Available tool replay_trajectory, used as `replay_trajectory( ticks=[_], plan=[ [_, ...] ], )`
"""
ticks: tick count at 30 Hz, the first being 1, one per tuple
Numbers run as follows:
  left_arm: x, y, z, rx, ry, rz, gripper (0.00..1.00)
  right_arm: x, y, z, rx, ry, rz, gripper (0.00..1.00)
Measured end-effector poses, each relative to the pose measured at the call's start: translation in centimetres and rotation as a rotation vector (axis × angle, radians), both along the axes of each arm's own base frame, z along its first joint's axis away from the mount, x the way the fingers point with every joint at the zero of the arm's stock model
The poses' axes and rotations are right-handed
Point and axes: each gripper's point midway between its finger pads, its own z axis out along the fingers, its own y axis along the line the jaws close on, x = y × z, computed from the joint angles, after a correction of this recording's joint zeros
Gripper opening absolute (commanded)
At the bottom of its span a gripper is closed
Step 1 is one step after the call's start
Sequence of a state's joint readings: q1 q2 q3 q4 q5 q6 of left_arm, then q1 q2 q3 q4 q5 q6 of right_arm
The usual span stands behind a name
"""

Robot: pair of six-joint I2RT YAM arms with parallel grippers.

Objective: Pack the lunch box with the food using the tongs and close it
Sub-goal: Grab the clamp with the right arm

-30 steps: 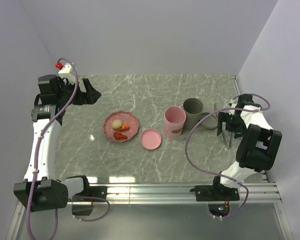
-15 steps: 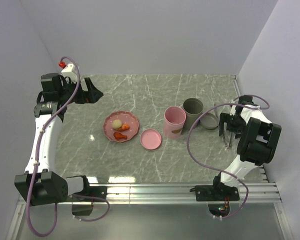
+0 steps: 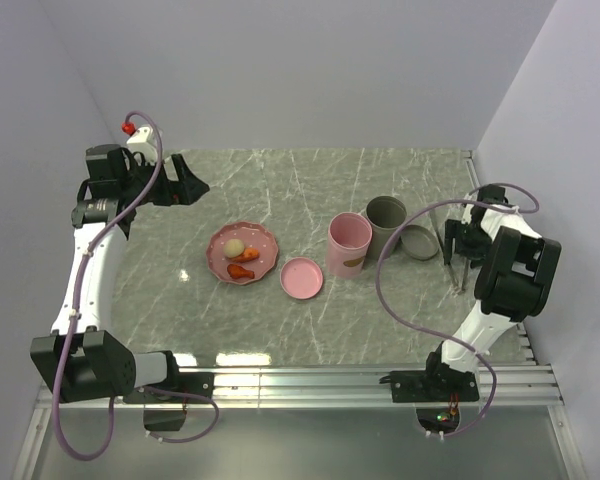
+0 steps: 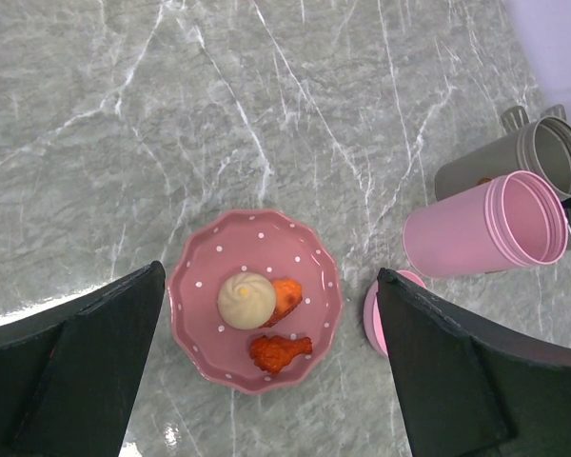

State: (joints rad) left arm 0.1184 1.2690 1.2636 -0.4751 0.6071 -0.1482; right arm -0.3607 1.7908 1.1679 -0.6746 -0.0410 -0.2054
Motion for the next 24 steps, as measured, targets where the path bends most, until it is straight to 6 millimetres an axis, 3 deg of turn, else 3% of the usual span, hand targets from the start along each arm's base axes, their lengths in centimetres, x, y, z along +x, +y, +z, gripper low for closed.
replay_trajectory(
  ticks=[8, 24],
  plan=[
    [0.0, -0.3, -0.4, -0.016, 0.015, -0.02, 0.99, 2.9, -1.0, -0.3, -0.001, -0.023, 0.004, 0.69],
    [0.3, 0.0, -1.0, -0.033, 0.036, -0.026, 0.99, 5.5, -2.0, -1.0, -0.004, -0.016, 0.048, 0.8]
  ],
)
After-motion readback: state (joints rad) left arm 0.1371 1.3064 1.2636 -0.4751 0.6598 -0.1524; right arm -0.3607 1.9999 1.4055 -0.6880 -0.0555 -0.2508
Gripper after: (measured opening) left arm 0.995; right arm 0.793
